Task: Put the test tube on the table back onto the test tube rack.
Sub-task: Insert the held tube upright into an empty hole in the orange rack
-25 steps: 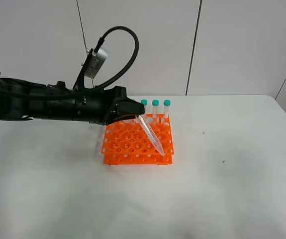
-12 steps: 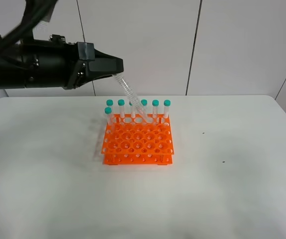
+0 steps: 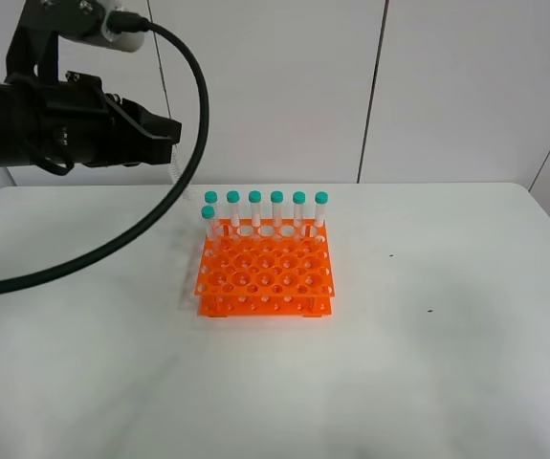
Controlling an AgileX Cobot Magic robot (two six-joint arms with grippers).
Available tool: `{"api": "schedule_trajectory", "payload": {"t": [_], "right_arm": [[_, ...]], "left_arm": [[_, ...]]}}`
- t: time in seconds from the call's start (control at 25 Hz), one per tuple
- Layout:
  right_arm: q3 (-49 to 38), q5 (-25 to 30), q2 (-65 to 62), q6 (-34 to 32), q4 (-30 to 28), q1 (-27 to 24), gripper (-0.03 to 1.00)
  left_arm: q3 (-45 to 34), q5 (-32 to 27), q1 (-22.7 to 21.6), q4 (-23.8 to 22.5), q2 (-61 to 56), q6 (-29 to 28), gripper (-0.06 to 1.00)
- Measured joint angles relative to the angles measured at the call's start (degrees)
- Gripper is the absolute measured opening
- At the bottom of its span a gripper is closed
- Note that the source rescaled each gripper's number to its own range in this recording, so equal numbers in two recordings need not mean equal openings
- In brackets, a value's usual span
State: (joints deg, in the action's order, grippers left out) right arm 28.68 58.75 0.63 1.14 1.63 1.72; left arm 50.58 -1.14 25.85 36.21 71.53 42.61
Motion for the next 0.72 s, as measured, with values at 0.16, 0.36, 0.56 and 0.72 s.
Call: {"api": "schedule_trajectory", "payload": {"t": [0.16,0.36,0.56,0.72], "right_arm": [[0.0,0.0,0.0,0.0,0.0,0.0,1.00],[0.0,0.0,0.0,0.0,0.0,0.0,1.00],[0.0,0.0,0.0,0.0,0.0,0.0,1.00],[0.0,0.0,0.0,0.0,0.0,0.0,1.00]], "left_arm": [[-2.1,8.5,2.6,-26.8,0.9,-26.2,0.00],[-3.1,16.7,3.6,-41.0,6.5,-42.0,0.00],[-1.0,17.5,8.9,-42.1,12.0,-45.1,0.00],[4.4,17.9,10.0,-42.4,18.8,-45.3,0.00]]}}
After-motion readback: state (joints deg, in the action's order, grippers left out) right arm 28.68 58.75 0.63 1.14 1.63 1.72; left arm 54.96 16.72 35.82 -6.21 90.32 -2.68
